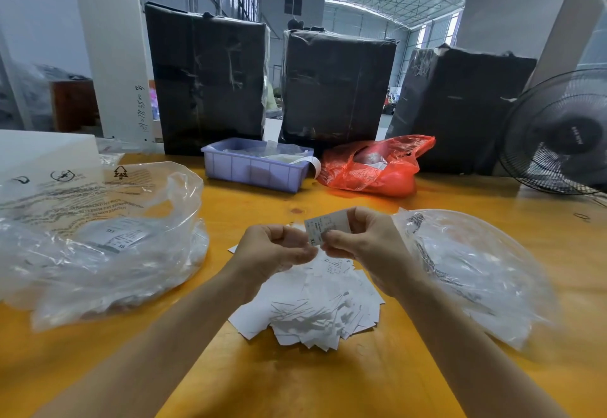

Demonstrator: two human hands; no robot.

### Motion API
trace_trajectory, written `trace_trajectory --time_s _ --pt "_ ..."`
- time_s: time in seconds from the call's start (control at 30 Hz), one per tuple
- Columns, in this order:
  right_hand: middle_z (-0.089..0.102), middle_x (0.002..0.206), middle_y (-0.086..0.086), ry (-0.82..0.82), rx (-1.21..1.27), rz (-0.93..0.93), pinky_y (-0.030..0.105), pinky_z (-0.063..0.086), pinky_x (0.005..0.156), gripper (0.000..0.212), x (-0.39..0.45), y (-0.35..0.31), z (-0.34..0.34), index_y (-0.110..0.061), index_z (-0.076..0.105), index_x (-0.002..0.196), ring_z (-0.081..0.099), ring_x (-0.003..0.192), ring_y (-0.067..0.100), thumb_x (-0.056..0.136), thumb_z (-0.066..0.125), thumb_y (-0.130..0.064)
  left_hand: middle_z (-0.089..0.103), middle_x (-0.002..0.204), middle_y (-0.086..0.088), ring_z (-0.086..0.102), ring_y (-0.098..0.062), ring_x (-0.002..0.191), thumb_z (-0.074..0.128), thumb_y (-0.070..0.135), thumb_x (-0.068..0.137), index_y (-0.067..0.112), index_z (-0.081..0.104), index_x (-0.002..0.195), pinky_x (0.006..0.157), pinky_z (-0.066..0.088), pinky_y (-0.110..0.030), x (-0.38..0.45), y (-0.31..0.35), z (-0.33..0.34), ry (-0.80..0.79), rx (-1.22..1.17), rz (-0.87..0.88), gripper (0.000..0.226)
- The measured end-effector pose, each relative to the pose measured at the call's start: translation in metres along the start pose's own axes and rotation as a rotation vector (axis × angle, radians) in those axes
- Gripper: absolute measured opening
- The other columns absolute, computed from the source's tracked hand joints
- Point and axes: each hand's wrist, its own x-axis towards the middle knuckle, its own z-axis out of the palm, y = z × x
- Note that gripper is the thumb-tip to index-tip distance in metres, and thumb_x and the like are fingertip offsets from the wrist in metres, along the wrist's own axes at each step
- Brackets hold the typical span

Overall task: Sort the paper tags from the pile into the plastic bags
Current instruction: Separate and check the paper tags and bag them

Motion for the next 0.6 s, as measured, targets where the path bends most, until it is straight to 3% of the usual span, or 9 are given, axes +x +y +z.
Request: trace_trajectory --time_s 0.1,0.2,0.37,0.5,0.6 --pt "0.067 0.087 0.019 0.006 -0.099 -0.044 0.022 0.056 0.062 0.017 -0.0003 0.0039 0.0016 0.007 0.061 0.096 0.065 0.067 0.019 0.08 0.067 0.008 0.075 0.078 0.002 0.064 -0.004 0.063 0.081 0.02 0.06 0.019 0.076 0.071 0.061 0.05 -0.019 -0.0021 0.0013 0.0 -0.051 -0.051 -0.007 0.012" --pt "0.068 0.085 0.017 0.012 -0.115 -0.078 0.023 0.057 0.063 0.013 -0.0008 0.0035 0.0023 0.004 0.064 0.094 0.066 0.065 0.017 0.081 0.066 0.007 0.074 0.073 -0.002 0.058 -0.007 0.056 0.076 0.033 0.058 0.014 0.074 0.076 0.055 0.044 -0.019 -0.0023 -0.0005 0.0004 0.004 -0.105 -0.03 0.026" --pt "0.069 0.076 0.011 0.138 -0.102 -0.146 0.021 0.052 0.058 0.007 0.002 -0.0033 -0.0017 -0.003 0.067 0.087 0.065 0.058 0.01 0.082 0.066 0.002 0.074 0.074 0.002 0.061 -0.004 0.059 0.074 0.026 0.071 0.013 0.073 0.079 0.063 0.043 -0.023 -0.0023 -0.0026 -0.0015 0.024 -0.052 -0.032 0.015" --pt "0.07 0.077 0.01 0.112 -0.186 -0.173 0.015 0.049 0.056 0.007 0.0 -0.0043 -0.002 -0.003 0.067 0.085 0.063 0.061 0.01 0.081 0.068 0.001 0.075 0.075 0.001 0.063 -0.003 0.059 0.072 0.022 0.077 0.013 0.073 0.078 0.064 0.043 -0.023 -0.0016 -0.003 -0.0002 0.016 -0.035 -0.012 0.009" --pt "0.071 0.082 0.013 0.099 -0.243 -0.18 0.028 0.053 0.066 0.006 -0.0013 -0.0024 -0.0004 -0.006 0.068 0.084 0.064 0.07 0.016 0.08 0.07 -0.001 0.075 0.076 0.002 0.063 -0.002 0.059 0.073 0.025 0.075 0.014 0.073 0.079 0.065 0.044 -0.023 -0.0018 -0.0017 0.0015 0.003 -0.027 -0.016 0.011"
